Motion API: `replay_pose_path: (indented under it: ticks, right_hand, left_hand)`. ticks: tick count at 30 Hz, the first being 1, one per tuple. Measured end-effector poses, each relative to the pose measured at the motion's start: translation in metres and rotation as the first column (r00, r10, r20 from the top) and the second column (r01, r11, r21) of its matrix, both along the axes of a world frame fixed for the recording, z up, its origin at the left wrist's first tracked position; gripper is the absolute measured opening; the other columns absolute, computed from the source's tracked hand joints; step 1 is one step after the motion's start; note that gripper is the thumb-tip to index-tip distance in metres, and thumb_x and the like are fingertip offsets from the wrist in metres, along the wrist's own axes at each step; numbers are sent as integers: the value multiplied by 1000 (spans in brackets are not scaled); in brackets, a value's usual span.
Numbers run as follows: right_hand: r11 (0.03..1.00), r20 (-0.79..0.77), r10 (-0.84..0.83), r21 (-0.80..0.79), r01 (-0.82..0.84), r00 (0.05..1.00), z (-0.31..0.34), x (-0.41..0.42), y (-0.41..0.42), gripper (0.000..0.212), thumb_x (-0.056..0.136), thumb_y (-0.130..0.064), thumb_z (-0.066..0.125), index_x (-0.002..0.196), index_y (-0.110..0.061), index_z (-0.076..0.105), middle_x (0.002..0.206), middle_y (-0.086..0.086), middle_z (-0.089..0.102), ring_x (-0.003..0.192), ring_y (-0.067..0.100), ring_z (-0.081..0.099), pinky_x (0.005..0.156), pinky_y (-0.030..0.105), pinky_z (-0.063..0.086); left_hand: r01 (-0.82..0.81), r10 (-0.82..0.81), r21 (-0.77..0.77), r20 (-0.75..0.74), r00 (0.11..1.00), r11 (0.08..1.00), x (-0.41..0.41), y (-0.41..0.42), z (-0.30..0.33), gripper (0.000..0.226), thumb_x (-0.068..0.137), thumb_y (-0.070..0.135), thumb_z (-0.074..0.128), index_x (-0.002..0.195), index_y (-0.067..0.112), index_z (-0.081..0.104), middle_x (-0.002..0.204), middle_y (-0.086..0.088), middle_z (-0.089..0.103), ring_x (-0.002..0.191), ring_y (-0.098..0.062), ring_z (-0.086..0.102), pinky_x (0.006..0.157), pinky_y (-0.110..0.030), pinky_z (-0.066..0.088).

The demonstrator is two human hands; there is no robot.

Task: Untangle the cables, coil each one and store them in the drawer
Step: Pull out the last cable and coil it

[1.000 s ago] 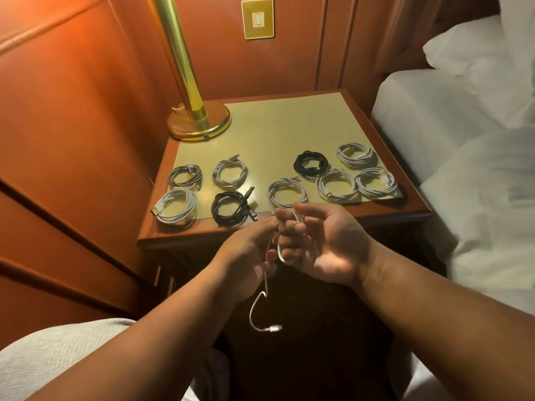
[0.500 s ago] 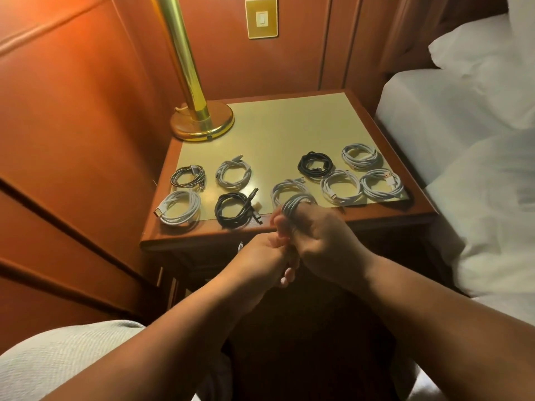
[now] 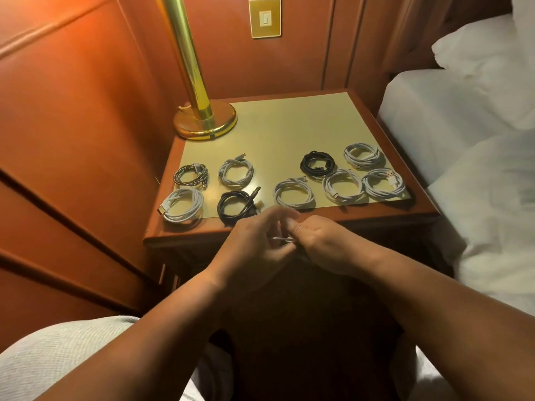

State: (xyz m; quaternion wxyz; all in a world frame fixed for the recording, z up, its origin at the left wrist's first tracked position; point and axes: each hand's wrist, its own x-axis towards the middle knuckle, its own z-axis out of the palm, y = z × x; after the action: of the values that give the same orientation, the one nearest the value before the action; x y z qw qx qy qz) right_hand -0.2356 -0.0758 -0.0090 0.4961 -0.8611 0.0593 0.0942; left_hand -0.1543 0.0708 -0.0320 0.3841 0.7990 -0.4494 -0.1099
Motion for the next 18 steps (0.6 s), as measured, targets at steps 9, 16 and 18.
replay_pose_path:
  ticks: [9, 16, 18]
  right_hand:
    - [868, -84, -273, 408, 283, 958, -9, 2, 1, 56, 104, -44, 37, 60, -14, 54, 50, -4, 47, 45, 8, 44, 50, 26, 36]
    - [785, -131, -311, 523, 333, 941, -8, 4, 3, 47, 106, -36, 36, 100, 1, 64, 84, 14, 58, 77, 22, 53, 72, 34, 42]
    - [695, -209, -258, 638, 331, 943, -8, 4, 2, 46, 107, -33, 35, 115, 3, 63, 98, 19, 66, 89, 29, 58, 74, 33, 43]
  left_hand:
    - [-24, 26, -22, 92, 995, 999, -4, -6, 0, 27, 97, 34, 60, 78, 47, 45, 72, 25, 49, 73, 18, 53, 62, -4, 38]
    - [-185, 187, -77, 22, 982, 980, 5, -5, -12, 54, 96, 64, 41, 79, 15, 58, 72, -1, 61, 68, -21, 58, 61, -45, 49]
    - [-222, 219, -101, -40, 975, 970, 4, -5, -11, 51, 96, 61, 47, 77, 15, 58, 71, -4, 62, 68, -26, 59, 64, -52, 50]
